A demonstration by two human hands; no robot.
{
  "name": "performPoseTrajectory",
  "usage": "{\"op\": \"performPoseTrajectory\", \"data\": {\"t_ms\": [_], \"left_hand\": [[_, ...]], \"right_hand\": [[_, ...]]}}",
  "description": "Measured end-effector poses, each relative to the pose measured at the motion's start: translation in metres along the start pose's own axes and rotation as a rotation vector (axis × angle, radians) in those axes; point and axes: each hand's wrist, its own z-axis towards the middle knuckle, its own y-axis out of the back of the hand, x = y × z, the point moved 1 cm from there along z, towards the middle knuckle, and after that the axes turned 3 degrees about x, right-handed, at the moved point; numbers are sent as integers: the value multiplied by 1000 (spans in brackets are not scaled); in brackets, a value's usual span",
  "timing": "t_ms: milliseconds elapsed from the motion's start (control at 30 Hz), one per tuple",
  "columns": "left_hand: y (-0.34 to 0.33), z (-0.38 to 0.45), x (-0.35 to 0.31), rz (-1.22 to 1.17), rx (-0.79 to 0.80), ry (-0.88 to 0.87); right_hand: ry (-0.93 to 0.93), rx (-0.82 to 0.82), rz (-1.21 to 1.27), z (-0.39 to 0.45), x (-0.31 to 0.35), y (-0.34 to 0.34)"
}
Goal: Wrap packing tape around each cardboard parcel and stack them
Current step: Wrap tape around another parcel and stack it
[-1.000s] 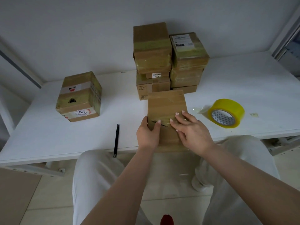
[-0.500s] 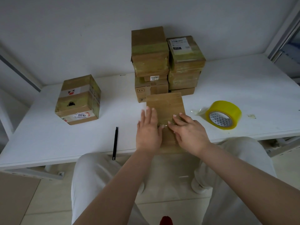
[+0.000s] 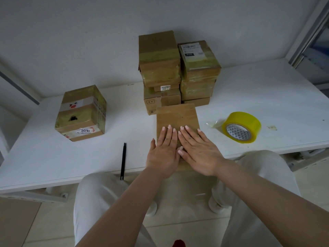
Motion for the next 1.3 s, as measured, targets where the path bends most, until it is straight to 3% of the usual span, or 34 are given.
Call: {"op": "performPoseTrajectory", "data": {"t_ms": [167,467,567,700,833,933,1133,1300], "left_hand": [[2,1,-1,90,-35,-59],[11,0,-4,-44,48,-81],[14,-2,-6,-77,45,-72],[17,2,-6,-15,-14,-62],[25,24,-9,-9,-51,-76],[24,43,-11,-13,-62,-66],[9,50,-9,41,-69,-17],[8,51,-9,44,-93,-19]], "right_hand": [[8,52,74,0,-1,9],[18,88,192,1,-6,19],[-13,-70,323,-2,-18,33],[-256,-384,379,-4,-63,44],[-513,-478,376,1,-115,48],[-612,-389,318,12,-136,52],[-728,-47,61,34,-146,48],[-784,152,82,41,-146,69]]}}
